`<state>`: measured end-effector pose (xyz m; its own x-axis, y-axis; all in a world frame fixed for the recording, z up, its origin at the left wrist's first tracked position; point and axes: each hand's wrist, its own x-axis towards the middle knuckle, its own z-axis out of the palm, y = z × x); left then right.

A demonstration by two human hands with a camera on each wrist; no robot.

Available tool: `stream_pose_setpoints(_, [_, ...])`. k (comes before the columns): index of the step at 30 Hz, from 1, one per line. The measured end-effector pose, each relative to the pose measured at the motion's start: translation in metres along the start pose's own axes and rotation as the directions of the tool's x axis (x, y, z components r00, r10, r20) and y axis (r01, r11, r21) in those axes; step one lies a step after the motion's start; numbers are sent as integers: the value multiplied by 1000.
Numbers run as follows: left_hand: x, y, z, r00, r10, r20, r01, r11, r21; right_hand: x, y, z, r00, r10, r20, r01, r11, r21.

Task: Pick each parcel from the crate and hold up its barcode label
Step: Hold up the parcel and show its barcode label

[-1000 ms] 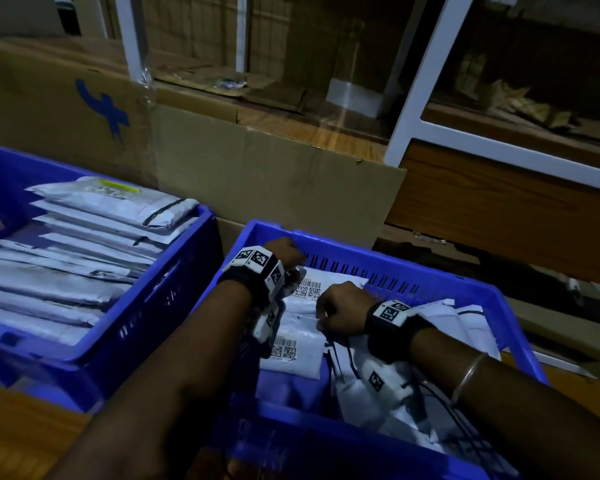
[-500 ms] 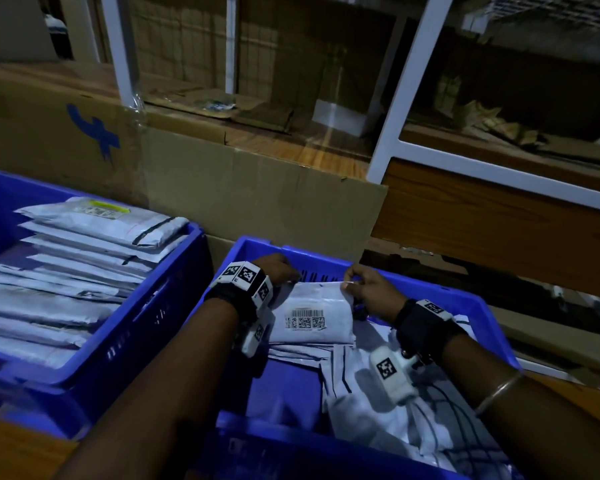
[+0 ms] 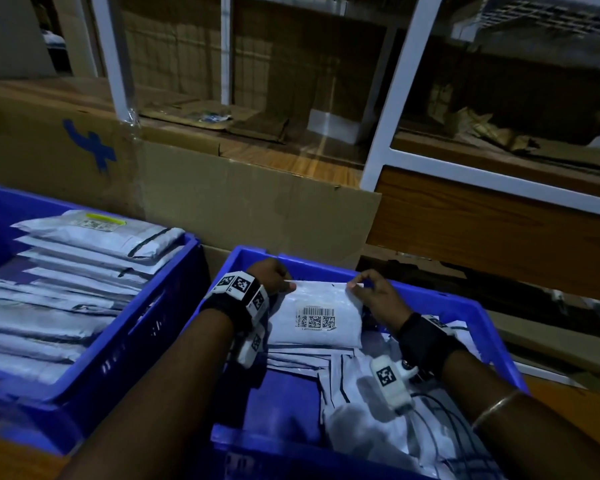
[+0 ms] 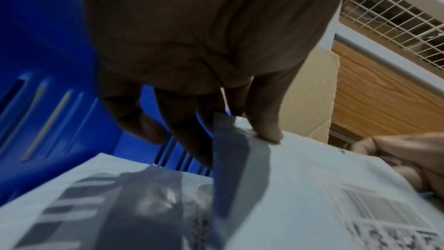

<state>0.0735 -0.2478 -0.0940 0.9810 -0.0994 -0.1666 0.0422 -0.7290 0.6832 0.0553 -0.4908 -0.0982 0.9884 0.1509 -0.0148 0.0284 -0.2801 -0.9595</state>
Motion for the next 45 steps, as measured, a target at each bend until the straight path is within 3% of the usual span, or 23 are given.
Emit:
stream_pose_setpoints(4, [3, -4, 0, 997, -29, -77, 28, 1000, -9, -3, 2, 3, 991, 16, 133, -11, 999, -36])
stream_pose_setpoints(11, [5, -6, -8, 948, -93, -304, 17, 970, -243, 10, 0, 17, 999, -36, 35, 37, 999, -39])
stream_pose_setpoints(13, [3, -6, -6, 956, -104, -276, 31, 966, -257, 13, 2, 23, 999, -44, 7, 44, 994, -95])
stream_pose_setpoints(17, [4, -4, 4, 992, -91, -82, 78, 986, -147, 16, 6, 32, 996, -85, -8, 80, 963, -256])
stream_pose_setpoints(21, [5, -8, 7, 988, -120, -94, 115, 992, -60, 16, 0, 30, 994, -105, -15, 93, 936, -340])
stream_pose_setpoints(23, [6, -9, 6, 983, -144, -117, 137, 989, -62, 15, -5, 23, 987, -158, 18, 148, 873, -464])
stream_pose_setpoints(26, [8, -12, 7, 978, -148, -144, 140, 988, -63, 14, -7, 16, 953, -235, 191, 300, 654, -695])
stream_pose_setpoints(29, [8, -13, 8, 975, -134, -179, 124, 990, -63, 13, -6, 21, 914, -205, 350, 406, 487, -773])
stream_pose_setpoints(36, [1, -5, 1, 985, -75, -155, 72, 997, -23, 12, -6, 41, 880, -43, 473, 447, 411, -795])
stream_pose_setpoints(45, [3, -3, 6, 994, -66, -84, 72, 996, 62, 21, -13, 50, 918, 20, 396, 360, 376, -854])
